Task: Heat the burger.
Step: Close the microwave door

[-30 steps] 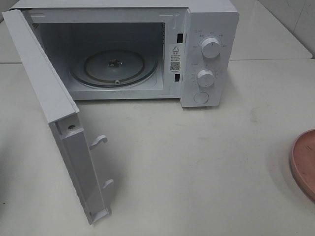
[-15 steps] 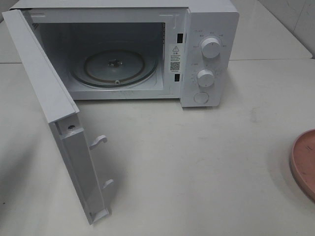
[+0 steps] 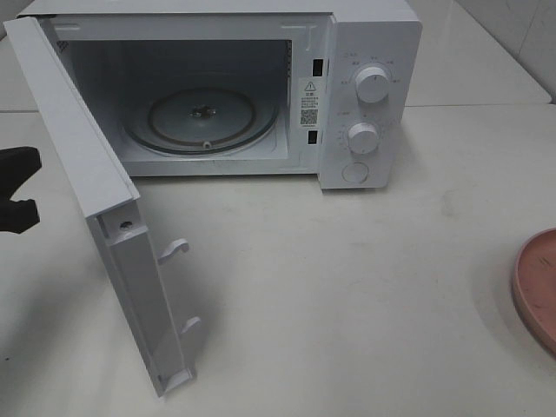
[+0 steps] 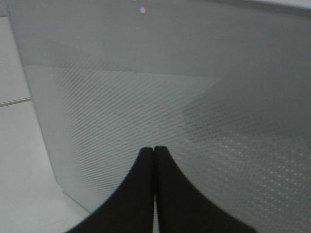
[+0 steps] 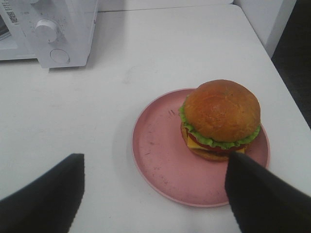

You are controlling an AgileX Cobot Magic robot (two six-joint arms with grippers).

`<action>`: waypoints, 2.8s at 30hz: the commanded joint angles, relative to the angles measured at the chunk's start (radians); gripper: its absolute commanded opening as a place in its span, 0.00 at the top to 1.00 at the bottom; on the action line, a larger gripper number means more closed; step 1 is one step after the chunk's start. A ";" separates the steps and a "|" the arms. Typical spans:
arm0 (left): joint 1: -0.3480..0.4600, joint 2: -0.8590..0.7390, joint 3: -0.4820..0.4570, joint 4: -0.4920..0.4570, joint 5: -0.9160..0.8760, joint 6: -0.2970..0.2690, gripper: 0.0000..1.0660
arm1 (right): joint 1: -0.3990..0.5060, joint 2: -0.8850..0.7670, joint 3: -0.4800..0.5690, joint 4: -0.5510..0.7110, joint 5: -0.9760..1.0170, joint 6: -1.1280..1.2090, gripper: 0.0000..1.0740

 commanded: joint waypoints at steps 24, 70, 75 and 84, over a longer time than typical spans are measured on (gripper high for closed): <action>-0.432 0.190 -0.172 -0.631 -0.028 0.234 1.00 | -0.005 -0.027 -0.001 0.003 -0.005 -0.012 0.29; -0.599 0.512 -0.842 -1.328 0.101 0.770 1.00 | -0.005 -0.027 -0.001 0.003 -0.005 -0.012 0.29; -0.617 0.505 -0.860 -1.357 0.155 0.846 1.00 | -0.005 -0.027 -0.001 0.003 -0.005 -0.012 0.29; -0.736 0.465 -0.860 -1.508 0.214 1.013 1.00 | -0.005 -0.027 -0.001 0.003 -0.005 -0.012 0.29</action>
